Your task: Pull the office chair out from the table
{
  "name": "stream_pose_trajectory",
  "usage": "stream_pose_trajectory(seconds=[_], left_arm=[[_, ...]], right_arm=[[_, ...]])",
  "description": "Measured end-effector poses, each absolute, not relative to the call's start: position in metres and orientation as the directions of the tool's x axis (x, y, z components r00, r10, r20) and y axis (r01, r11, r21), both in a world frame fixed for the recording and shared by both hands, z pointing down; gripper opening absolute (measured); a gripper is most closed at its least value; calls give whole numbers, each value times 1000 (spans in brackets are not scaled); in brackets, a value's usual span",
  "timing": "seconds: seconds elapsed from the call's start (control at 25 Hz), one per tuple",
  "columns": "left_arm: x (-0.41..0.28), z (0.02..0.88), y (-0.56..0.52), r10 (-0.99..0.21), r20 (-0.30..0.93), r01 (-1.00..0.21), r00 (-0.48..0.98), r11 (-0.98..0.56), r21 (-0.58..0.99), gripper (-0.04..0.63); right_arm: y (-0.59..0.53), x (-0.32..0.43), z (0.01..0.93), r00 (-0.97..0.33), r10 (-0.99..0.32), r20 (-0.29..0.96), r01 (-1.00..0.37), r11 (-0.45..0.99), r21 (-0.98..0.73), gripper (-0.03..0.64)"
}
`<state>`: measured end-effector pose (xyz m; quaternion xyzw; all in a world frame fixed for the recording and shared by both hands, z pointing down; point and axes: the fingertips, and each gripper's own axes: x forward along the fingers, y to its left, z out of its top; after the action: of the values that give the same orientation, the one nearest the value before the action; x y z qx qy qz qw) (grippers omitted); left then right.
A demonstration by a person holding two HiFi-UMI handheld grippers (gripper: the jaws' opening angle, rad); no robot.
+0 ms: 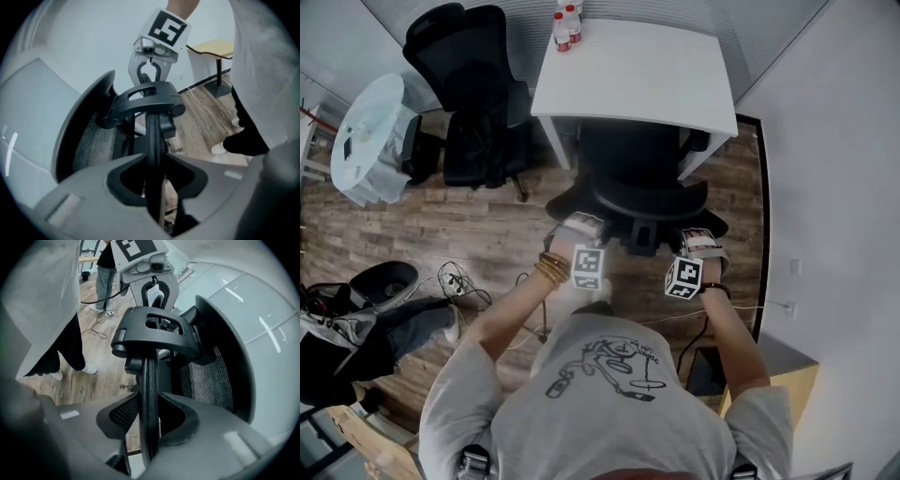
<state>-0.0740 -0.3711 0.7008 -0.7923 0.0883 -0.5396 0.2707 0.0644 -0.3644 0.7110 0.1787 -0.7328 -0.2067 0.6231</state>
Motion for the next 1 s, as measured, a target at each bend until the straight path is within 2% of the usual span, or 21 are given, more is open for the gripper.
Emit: stream_pose_trajectory(seconds=[0.2,1.0], left_arm=[[-75,700,-371,-431,806,136,407,-843,-520,104],[-66,705,-332,-408,830,137,382,-863,-487,97]], right_arm=[[-364,64,711,-161,-513,843,-6,855,519,112],[-327,73,715,-164,-512,843,-10,855,518,107]])
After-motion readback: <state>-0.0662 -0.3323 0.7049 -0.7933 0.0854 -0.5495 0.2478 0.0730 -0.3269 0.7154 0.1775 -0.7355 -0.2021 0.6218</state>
